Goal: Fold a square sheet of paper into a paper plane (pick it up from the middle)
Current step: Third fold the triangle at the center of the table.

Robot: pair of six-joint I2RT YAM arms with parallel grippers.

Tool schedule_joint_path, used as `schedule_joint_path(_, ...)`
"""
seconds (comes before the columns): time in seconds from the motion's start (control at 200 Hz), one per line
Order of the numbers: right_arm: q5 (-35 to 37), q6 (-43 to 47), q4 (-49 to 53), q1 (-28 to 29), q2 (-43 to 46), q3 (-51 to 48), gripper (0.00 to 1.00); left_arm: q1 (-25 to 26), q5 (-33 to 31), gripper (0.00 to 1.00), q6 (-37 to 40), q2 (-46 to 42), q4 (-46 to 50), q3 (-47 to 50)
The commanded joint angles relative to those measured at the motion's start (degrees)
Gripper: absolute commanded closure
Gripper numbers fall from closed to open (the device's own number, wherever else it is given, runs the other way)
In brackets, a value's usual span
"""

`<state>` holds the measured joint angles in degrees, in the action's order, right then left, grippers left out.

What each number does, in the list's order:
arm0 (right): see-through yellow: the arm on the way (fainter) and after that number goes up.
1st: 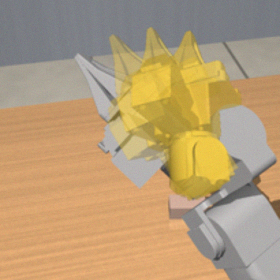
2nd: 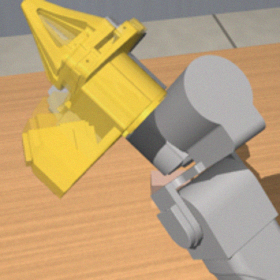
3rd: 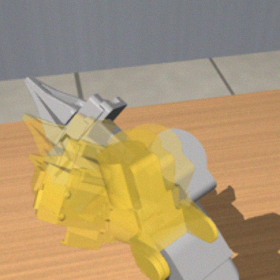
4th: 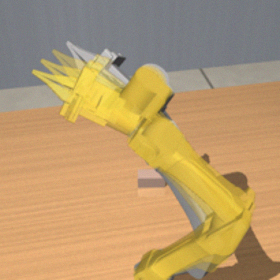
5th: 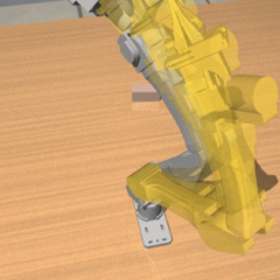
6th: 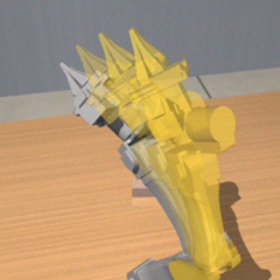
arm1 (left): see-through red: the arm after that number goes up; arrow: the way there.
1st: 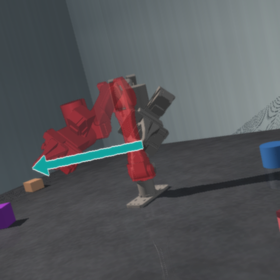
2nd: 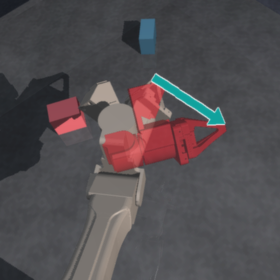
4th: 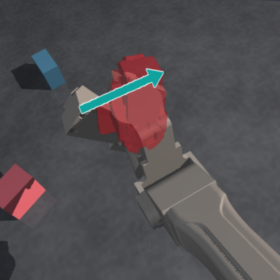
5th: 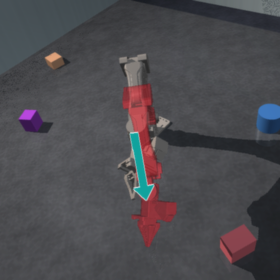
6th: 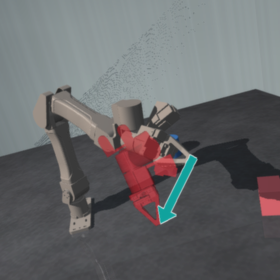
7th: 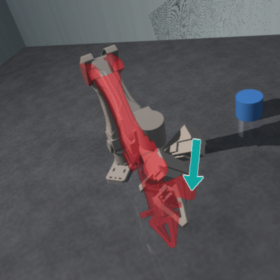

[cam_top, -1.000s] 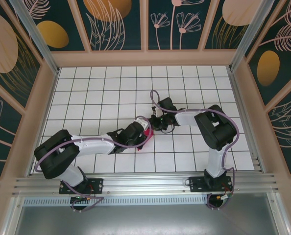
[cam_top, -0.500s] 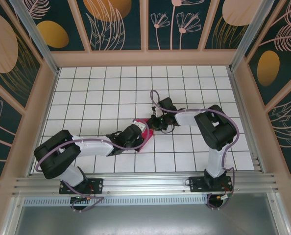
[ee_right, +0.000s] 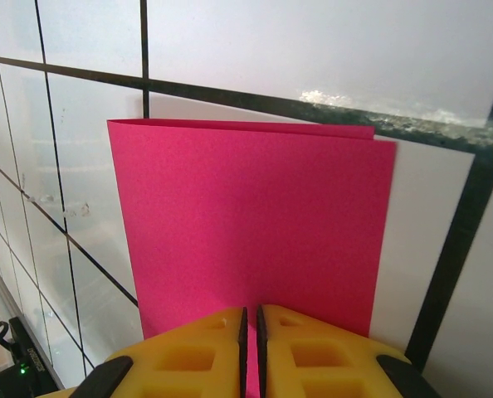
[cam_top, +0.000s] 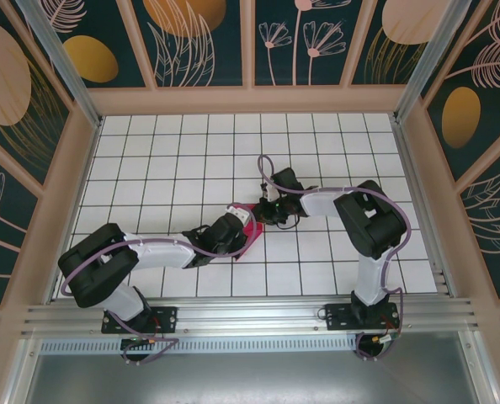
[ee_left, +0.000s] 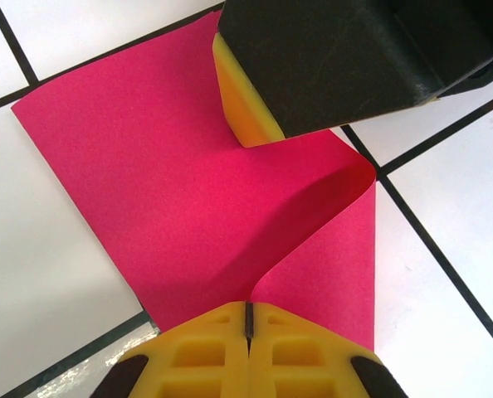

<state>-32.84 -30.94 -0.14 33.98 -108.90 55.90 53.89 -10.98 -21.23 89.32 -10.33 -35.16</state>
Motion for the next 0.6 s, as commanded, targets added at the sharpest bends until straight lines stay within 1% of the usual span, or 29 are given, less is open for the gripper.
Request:
schedule_joint_path(0.0, 0.4, -1.1, 1.2, 1.0, 0.0, -0.2, 0.84, -0.4, -1.1, 1.00, -0.1, 0.1, -0.5, 0.2)
schedule_joint_path(0.315, 0.6, -2.2, 0.3, 1.2, 0.9, -0.7, 0.84, -0.4, 0.0, 1.00, -1.5, 0.6, -1.5, 1.3)
schedule_joint_path(0.38, 0.0, -2.9, -0.6, 1.1, 1.0, -0.9, 0.84, -0.4, -0.4, 1.00, -1.8, 0.1, -1.7, 1.9)
schedule_joint_path(0.595, 1.5, -3.0, 0.4, 1.1, 0.7, -0.8, 0.85, -0.5, -1.8, 1.00, -1.7, -2.3, -2.6, 2.8)
